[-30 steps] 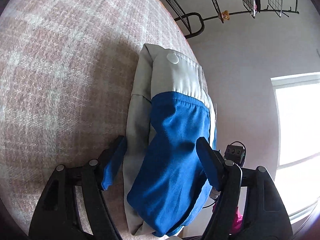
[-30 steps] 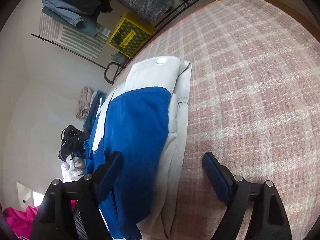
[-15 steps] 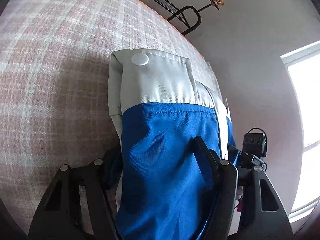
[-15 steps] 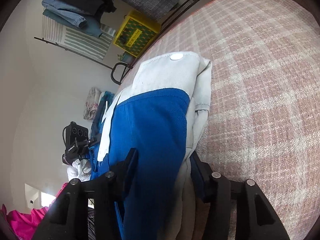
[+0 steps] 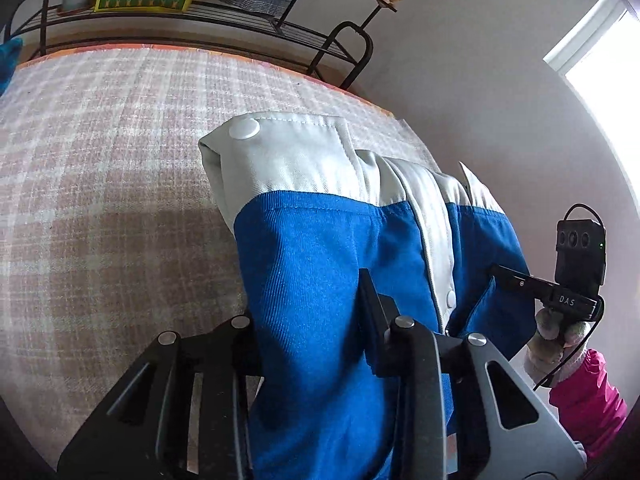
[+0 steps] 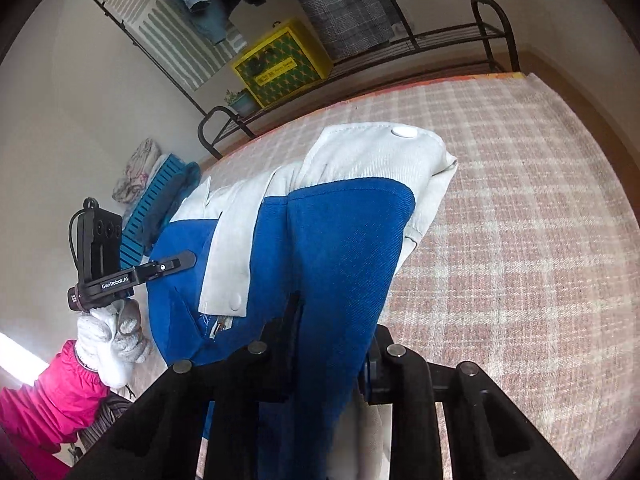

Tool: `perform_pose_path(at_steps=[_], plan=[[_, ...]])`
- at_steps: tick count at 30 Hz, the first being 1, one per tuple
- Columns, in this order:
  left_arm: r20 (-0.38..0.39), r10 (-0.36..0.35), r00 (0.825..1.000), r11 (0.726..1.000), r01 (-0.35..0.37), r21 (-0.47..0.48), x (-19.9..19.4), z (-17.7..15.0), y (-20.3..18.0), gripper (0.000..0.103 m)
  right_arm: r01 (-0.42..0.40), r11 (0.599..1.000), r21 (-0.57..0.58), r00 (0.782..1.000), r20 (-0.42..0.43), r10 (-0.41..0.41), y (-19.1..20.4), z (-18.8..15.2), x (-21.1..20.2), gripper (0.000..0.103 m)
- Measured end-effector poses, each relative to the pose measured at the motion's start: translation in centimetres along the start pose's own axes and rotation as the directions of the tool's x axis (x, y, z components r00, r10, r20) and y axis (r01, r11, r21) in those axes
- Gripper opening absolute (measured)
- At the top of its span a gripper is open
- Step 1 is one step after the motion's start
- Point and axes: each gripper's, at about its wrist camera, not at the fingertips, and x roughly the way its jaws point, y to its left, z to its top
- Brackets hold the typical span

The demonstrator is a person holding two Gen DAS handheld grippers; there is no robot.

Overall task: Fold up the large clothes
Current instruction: 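Grip the folded jacket bundle with both tools and lift it, then carry the folded jacket with both tools toward the bed end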

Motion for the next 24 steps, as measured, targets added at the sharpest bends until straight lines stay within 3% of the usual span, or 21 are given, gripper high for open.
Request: perform_pose_path(at_steps=[8, 16, 24], plan=[[0.043, -0.013, 0.999, 0.999, 0.011, 0.034, -5.0, -1.3, -0.2, 0.026, 0.106, 0.986, -0.13, 0.994, 0.02, -0.104, 7.0, -0.2, -2.3, 0.021], [0.116, -0.006, 0.993, 0.999, 0.0, 0.05, -11.8, -2.8, 0.7, 0.026, 0.2, 0.945, -0.258, 0.98, 0.069, -0.189, 15.6, -1.2, -3.6, 0.02], [0.214, 0.032, 0.976, 0.997, -0.047, 0.066, -20.4, -4.2, 2.0, 0.026, 0.211, 0.906, -0.368, 0.976, 0.123, -0.177, 24.5, -2.1, -4.2, 0.02]])
